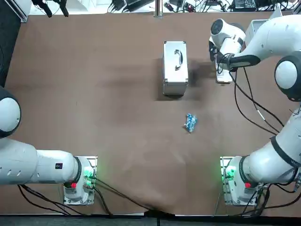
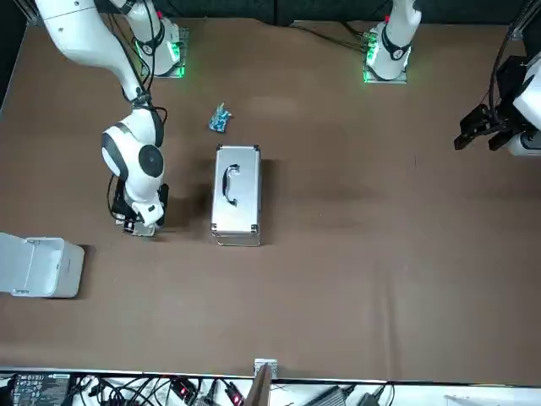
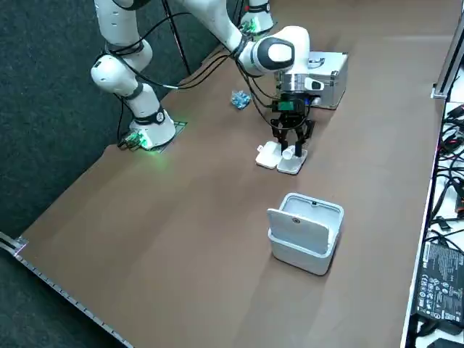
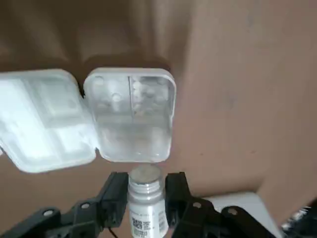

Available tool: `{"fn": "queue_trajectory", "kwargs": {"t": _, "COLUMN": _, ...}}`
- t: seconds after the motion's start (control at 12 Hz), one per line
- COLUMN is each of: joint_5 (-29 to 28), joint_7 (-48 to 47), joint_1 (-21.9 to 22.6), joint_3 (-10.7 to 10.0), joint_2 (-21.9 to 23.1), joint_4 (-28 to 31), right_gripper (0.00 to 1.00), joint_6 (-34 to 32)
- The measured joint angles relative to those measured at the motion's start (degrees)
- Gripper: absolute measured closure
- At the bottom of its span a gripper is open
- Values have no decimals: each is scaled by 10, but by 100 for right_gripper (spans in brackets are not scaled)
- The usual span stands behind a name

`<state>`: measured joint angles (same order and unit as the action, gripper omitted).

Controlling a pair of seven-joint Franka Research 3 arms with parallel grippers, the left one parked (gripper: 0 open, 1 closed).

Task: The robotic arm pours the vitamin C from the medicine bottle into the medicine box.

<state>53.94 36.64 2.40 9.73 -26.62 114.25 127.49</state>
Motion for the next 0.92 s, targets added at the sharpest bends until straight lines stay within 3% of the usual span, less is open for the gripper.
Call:
{"fn": "queue_trajectory", "kwargs": {"t": 0.33, "joint_5": -110, "joint_7": 12, "joint_1": -7, "joint_3": 0, "joint_2": 4, "joint_4": -17, "right_gripper": 57, "joint_6": 1}}
{"fn": "queue_trajectory", "kwargs": {"t": 0.75, "joint_5": -254, "joint_7": 115, "joint_1": -25, "joint_3": -3, "joint_2": 36, "joint_4": -28, "right_gripper": 57, "joint_6": 1}}
{"fn": "queue_trajectory", "kwargs": {"t": 0.92, "joint_5": -337, "joint_7": 202, "joint_1": -40, "joint_3": -23, "joint_2": 64, "joint_4": -28, "right_gripper": 57, "joint_6": 1}}
